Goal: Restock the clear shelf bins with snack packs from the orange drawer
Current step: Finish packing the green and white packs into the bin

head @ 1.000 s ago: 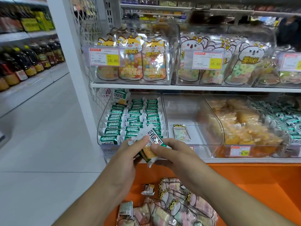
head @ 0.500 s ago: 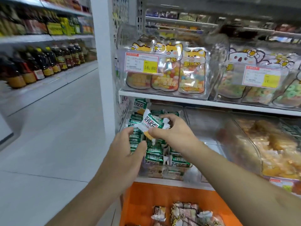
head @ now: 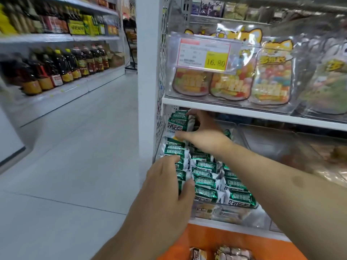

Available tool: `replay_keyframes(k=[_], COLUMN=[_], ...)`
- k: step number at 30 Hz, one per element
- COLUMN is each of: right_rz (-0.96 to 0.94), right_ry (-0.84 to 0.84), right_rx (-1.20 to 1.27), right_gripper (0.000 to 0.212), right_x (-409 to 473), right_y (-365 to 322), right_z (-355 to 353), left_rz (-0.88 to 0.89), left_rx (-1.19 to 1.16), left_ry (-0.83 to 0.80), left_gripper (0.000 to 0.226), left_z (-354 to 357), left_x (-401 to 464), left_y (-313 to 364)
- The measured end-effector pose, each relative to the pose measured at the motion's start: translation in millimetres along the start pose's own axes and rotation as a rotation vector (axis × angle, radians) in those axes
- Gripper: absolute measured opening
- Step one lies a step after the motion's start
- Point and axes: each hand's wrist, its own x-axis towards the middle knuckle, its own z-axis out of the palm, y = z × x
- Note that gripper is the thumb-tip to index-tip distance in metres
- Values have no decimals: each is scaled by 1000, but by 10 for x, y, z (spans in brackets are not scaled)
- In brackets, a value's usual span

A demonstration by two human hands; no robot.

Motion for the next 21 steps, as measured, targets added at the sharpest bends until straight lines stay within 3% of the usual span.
replay_keyframes(k=[3, 7, 15, 21], right_rz=[-5, -106, -10, -18], right_ry=[-51, 29, -97, -142], right_rx=[-63, -230, -104, -101], right_gripper=[66, 75, 81, 99], right_x=[-14, 8, 34, 34], right_y=[13, 37, 32, 31], right_z=[-10, 61, 50, -1], left_rz=[7, -9, -8, 5], left_rx=[7, 19, 60, 49], left_ry=[-3, 17, -4, -7], left_gripper=[27, 28, 41, 29], left_z=[-1, 12, 22, 34], left_x=[5, 13, 6, 19], left_y=[-10, -27, -58, -63])
